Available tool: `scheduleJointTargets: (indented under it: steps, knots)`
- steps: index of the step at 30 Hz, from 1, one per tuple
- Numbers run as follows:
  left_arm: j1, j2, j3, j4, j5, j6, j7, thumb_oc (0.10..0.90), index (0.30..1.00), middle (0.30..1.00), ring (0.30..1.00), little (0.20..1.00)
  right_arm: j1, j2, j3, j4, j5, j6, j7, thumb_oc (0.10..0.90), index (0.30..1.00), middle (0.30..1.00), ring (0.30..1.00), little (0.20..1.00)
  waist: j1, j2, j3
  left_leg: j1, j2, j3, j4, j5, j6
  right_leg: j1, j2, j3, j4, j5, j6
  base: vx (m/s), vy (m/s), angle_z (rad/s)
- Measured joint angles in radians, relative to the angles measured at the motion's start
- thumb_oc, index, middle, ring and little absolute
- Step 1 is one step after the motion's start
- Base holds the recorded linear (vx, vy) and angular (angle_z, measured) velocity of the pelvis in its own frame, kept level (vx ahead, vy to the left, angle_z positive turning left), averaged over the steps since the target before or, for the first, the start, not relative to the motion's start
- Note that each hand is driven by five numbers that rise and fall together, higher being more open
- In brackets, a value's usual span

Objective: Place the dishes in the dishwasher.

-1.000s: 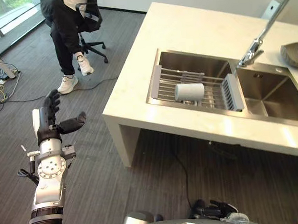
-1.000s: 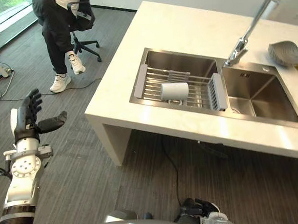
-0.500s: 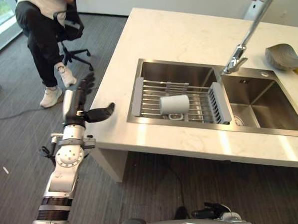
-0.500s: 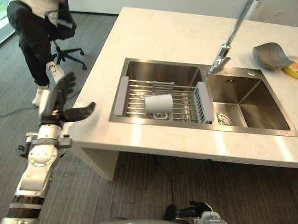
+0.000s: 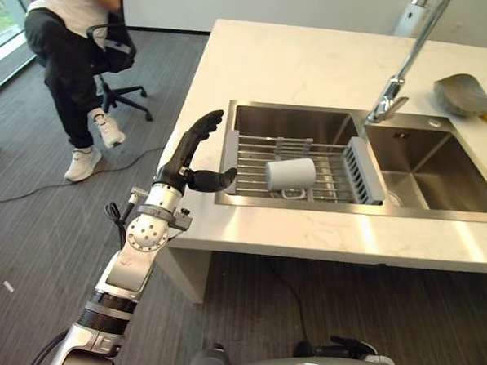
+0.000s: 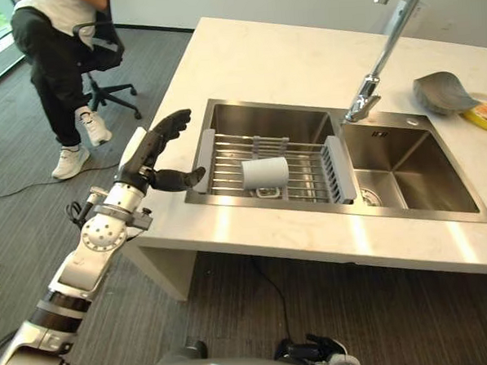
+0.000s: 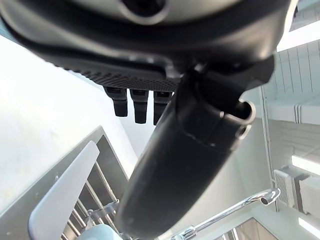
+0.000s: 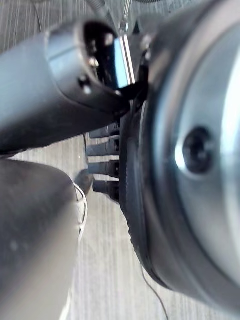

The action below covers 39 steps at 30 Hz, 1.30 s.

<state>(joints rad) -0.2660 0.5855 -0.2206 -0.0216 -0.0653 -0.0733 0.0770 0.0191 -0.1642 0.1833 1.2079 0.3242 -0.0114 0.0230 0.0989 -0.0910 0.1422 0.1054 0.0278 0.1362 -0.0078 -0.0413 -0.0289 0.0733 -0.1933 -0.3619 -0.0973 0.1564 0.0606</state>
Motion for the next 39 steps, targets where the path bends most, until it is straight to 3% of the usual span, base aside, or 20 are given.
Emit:
scheduleJointTargets:
  steps: [6,7,8,10,13,14,15,16,19,20,21,24,28,31,35,39]
  knots:
    - [0.01,0.009,-0.001,0.023,0.0,0.0,-0.018,0.8,0.9,0.9,0.9,0.9,-0.037,0.011,0.057,-0.04,-0.019,0.009,0.014,0.8,0.9,0.9,0.9,0.9,0.003,0.002,-0.002,0.037,-0.003,0.071,-0.018,-0.001,0.027,-0.091,-0.017,0.01,0.138,0.035,-0.009,-0.01,0.092,-0.37]
    - [0.013,0.014,-0.001,0.027,0.004,0.0,-0.018,0.8,0.9,0.9,0.9,0.9,-0.041,0.016,0.061,-0.048,-0.022,0.011,0.019,0.8,0.9,0.9,0.9,0.9,0.005,0.007,0.001,0.044,0.005,0.085,-0.013,-0.006,0.032,-0.106,-0.018,0.011,0.167,0.047,0.008,0.01,0.003,-0.4]
    - [0.016,0.024,-0.001,0.028,0.022,0.001,-0.019,0.8,0.9,0.9,0.9,0.9,-0.044,0.012,0.078,-0.065,-0.05,0.01,0.023,0.8,0.9,0.9,0.9,0.9,0.006,0.023,0.011,0.052,0.024,0.101,-0.006,-0.013,0.042,-0.111,-0.017,0.011,0.19,0.08,0.071,0.02,-0.026,-0.3]
    - [0.018,0.023,-0.001,0.027,0.037,0.001,-0.019,0.8,0.9,0.9,0.9,0.9,-0.047,0.007,0.076,-0.065,-0.051,0.011,0.025,0.8,0.9,0.9,0.9,0.9,0.007,0.031,0.015,0.064,0.035,0.103,-0.006,-0.015,0.051,-0.136,-0.033,0.007,0.322,0.008,0.134,0.04,-0.076,-0.06]
    - [0.028,0.023,0.0,0.025,0.037,0.001,-0.019,0.8,0.9,0.9,0.9,0.9,-0.046,0.003,0.073,-0.051,-0.054,0.012,0.017,0.8,0.9,0.9,0.9,0.9,0.035,0.036,0.016,0.06,0.028,0.099,-0.009,-0.022,0.044,-0.139,-0.085,0.02,0.419,-0.045,0.142,0.06,-0.127,0.09]
    - [0.028,0.022,0.0,0.025,0.037,0.002,-0.019,0.8,0.9,0.9,0.9,0.9,-0.045,-0.002,0.072,-0.04,-0.056,0.012,0.017,0.8,0.9,0.9,0.9,0.9,0.047,0.036,0.013,0.056,0.018,0.094,-0.008,-0.022,0.045,-0.133,-0.108,0.015,0.406,-0.048,0.138,0.11,-0.236,0.22]
    - [0.028,0.03,0.003,0.027,0.037,0.007,-0.015,0.8,0.9,0.9,0.9,0.9,-0.043,-0.003,0.072,-0.024,-0.058,0.015,0.017,0.8,0.9,0.9,0.9,0.9,0.065,0.039,0.013,0.051,0.013,0.075,-0.01,-0.007,0.047,-0.085,-0.157,0.02,0.324,-0.045,0.141,0.11,-0.235,0.31]
    - [0.029,0.036,0.002,0.027,0.036,0.014,-0.015,0.8,0.9,0.9,0.9,0.9,-0.046,-0.003,0.071,-0.011,-0.058,0.019,0.017,0.8,0.9,0.9,0.9,0.9,0.066,0.041,0.013,0.051,0.012,0.064,-0.011,-0.005,0.043,-0.054,-0.174,0.028,0.267,-0.041,0.147,0.18,-0.338,0.33]
    - [0.031,0.038,0.01,0.041,0.036,0.012,-0.009,0.8,0.9,0.9,0.9,0.9,-0.046,0.002,0.074,-0.002,-0.061,0.024,0.018,0.8,0.9,0.9,0.9,0.9,0.065,0.034,0.006,0.051,0.02,0.028,-0.022,0.008,0.018,-0.016,-0.167,0.096,0.127,-0.007,0.17,0.16,-0.284,0.24]
    - [0.035,0.05,0.009,0.047,0.037,0.015,-0.011,0.8,0.9,0.9,0.9,0.9,-0.043,0.017,0.08,-0.002,-0.087,0.026,0.021,0.8,0.9,0.9,0.9,0.9,0.061,0.007,-0.007,0.056,0.016,0.014,-0.038,0.013,-0.01,-0.004,-0.142,0.132,0.068,0.07,0.131,0.11,-0.23,0.16]
    - [0.052,0.046,0.012,0.048,0.037,0.015,-0.008,0.8,0.9,0.9,0.9,0.9,-0.043,0.021,0.086,0.0,-0.1,0.032,0.021,0.8,0.9,0.9,0.9,0.9,0.066,0.002,-0.015,0.074,0.029,0.017,-0.056,0.019,-0.033,0.011,-0.138,0.107,0.057,0.043,0.179,0.16,-0.398,0.13]
    - [0.086,0.011,0.01,0.049,0.037,0.011,-0.018,0.8,0.9,0.9,0.9,0.9,-0.04,0.015,0.096,-0.012,-0.127,0.033,0.029,0.8,0.9,0.9,0.9,0.9,0.059,0.05,-0.042,0.084,0.14,-0.001,-0.077,0.037,-0.105,0.054,-0.017,0.067,-0.002,0.044,0.165,0.1,-0.268,0.09]
    - [0.088,-0.022,0.009,0.056,0.036,0.012,-0.018,0.8,0.9,0.9,0.9,0.9,-0.03,-0.015,0.112,-0.089,-0.126,0.029,0.039,0.8,0.9,0.9,0.9,0.9,0.053,0.048,-0.05,0.073,0.264,-0.023,-0.079,0.053,-0.161,0.044,0.102,0.06,-0.005,0.01,0.117,0.03,-0.23,0.03]
    - [0.078,-0.022,0.007,0.056,0.036,0.013,-0.018,0.8,0.9,0.9,0.9,0.9,-0.029,-0.045,0.112,-0.113,-0.122,0.028,0.027,0.8,0.9,0.9,0.9,0.9,0.033,0.048,-0.051,0.052,0.288,-0.041,-0.08,0.061,-0.182,0.03,0.124,0.054,-0.008,-0.008,0.09,-0.01,-0.114,0.05]
    - [0.049,-0.019,-0.003,0.071,0.04,0.021,-0.018,0.8,0.9,0.9,0.9,0.9,-0.017,-0.034,0.113,-0.099,-0.087,0.023,0.019,0.8,0.9,0.9,0.9,0.9,0.034,0.05,-0.052,0.024,0.285,-0.045,-0.083,0.076,-0.194,0.005,0.123,0.027,-0.008,-0.06,0.038,-0.02,-0.068,-0.02]
    - [0.005,-0.001,-0.058,0.083,0.101,0.027,-0.02,0.8,0.9,0.9,0.9,0.9,-0.005,-0.011,0.101,-0.056,-0.075,0.026,0.026,0.8,0.9,0.9,0.9,0.9,0.032,0.082,-0.06,0.01,0.283,-0.05,-0.083,0.087,-0.194,-0.008,0.12,0.024,-0.008,-0.067,0.033,0.0,0.0,0.0]
